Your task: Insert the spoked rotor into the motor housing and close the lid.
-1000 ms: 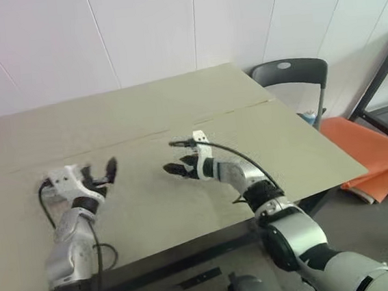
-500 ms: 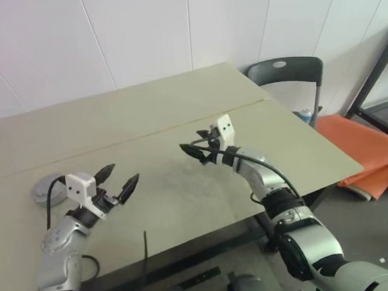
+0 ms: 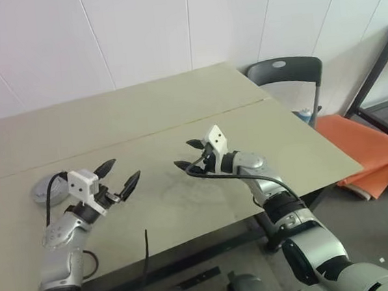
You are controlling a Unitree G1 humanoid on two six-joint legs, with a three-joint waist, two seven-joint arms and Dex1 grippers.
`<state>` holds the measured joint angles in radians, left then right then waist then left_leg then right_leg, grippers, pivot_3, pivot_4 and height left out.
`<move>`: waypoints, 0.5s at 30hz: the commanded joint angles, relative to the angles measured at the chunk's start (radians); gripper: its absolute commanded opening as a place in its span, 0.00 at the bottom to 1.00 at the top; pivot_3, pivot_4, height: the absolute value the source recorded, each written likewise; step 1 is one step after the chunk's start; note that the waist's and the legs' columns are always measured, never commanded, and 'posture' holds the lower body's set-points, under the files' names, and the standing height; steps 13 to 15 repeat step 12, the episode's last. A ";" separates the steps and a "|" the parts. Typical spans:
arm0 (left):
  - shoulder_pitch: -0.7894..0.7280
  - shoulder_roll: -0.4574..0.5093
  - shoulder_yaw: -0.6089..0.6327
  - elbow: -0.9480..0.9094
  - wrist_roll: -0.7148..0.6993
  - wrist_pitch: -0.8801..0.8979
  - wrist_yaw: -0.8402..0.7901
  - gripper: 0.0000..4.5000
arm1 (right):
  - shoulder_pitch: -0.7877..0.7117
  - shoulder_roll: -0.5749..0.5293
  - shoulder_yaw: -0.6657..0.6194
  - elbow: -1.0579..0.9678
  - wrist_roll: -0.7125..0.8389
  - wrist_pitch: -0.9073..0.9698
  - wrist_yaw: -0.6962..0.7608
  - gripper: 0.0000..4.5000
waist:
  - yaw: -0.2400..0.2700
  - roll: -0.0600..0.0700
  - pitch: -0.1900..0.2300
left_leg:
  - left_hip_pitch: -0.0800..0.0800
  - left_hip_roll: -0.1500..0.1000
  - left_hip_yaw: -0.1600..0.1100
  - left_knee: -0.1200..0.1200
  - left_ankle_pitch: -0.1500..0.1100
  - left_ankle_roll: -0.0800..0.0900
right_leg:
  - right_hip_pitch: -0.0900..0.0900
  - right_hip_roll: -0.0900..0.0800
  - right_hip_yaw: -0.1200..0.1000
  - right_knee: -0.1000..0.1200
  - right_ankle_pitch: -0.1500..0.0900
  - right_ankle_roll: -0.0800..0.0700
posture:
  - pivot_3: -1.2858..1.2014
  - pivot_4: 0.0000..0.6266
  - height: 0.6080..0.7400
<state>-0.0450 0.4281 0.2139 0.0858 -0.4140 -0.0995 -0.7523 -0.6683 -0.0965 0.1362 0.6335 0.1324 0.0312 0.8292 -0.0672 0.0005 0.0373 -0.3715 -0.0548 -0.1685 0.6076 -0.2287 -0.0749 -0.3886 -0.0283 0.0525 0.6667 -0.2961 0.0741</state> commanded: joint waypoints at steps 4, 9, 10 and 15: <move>-0.025 0.010 0.014 -0.023 0.006 -0.021 0.004 0.99 | -0.025 0.003 0.003 -0.032 -0.002 -0.024 0.007 1.00 | 0.001 0.000 0.000 | 0.000 0.000 0.000 0.000 0.000 0.000 | 0.000 0.000 0.000 0.000 0.000 0.000 | 0.52 0.00 1.00; -0.020 0.011 0.012 -0.023 0.014 -0.022 0.002 0.99 | -0.023 -0.001 0.014 -0.038 0.005 -0.007 0.044 1.00 | 0.000 0.000 0.000 | 0.000 0.000 0.000 0.000 0.000 0.000 | 0.000 0.000 0.000 0.000 0.000 0.000 | 0.52 0.00 1.00; -0.020 0.012 0.012 -0.022 0.014 -0.022 0.001 0.99 | -0.023 -0.001 0.015 -0.038 0.005 -0.005 0.046 1.00 | 0.000 0.000 0.000 | 0.000 0.000 0.000 0.000 0.000 0.000 | 0.000 0.000 0.000 0.000 0.000 0.000 | 0.52 0.00 1.00; -0.021 0.012 0.013 -0.021 0.013 -0.023 0.000 0.99 | -0.022 0.002 0.012 -0.037 0.007 -0.001 0.044 1.00 | 0.000 0.000 0.000 | 0.000 0.000 0.000 0.000 0.000 0.000 | 0.000 0.000 0.000 0.000 0.000 0.000 | 0.52 0.00 1.00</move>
